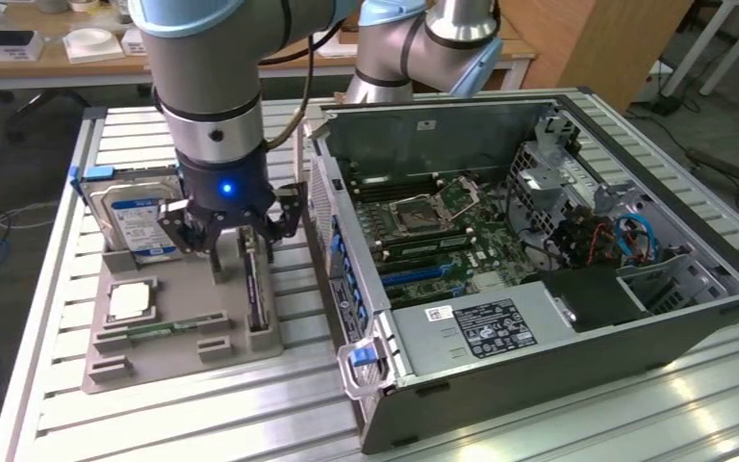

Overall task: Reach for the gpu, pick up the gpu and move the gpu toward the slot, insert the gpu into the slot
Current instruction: 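Pick up the gpu and move the gpu toward the slot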

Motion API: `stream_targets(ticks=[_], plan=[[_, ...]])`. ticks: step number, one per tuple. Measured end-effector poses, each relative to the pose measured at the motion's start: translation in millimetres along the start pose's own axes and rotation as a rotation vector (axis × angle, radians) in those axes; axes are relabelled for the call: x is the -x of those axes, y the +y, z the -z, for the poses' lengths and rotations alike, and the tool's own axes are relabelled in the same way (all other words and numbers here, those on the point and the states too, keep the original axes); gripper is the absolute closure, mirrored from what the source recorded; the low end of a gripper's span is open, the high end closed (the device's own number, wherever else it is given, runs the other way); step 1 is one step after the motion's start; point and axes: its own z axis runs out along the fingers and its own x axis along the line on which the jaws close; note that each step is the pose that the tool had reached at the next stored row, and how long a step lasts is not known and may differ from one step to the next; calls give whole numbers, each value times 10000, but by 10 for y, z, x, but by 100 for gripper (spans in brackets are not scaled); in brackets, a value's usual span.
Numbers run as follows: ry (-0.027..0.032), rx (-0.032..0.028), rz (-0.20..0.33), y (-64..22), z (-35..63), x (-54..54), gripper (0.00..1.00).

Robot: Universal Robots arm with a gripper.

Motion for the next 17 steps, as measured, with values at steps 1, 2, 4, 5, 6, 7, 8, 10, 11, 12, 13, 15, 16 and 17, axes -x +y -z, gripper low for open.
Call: stream_targets(ticks=[1, 2, 4, 5, 6, 7, 8, 10, 11, 12, 13, 15, 16, 17], plan=[[0, 0, 0, -9, -4, 0, 35], [-1, 1, 0, -13, -13, 0, 35], [0, 0, -3, -17, -45, -2, 35], [-1, 0, -2, -18, -63, -2, 35], [-1, 0, -1, -20, -80, -1, 35], [-1, 0, -1, -22, -96, -2, 35], [0, -1, -1, -23, -111, -2, 35], [0, 0, -1, -26, -143, -3, 35], [-1, 1, 0, -28, -158, -3, 35], [-1, 0, -1, -29, -172, -3, 35], [0, 0, -1, -31, -187, -3, 35], [0, 0, -1, -33, -218, -4, 35], [-1, 1, -1, -35, -233, -4, 35], [0, 1, 0, -36, -250, -4, 35]])
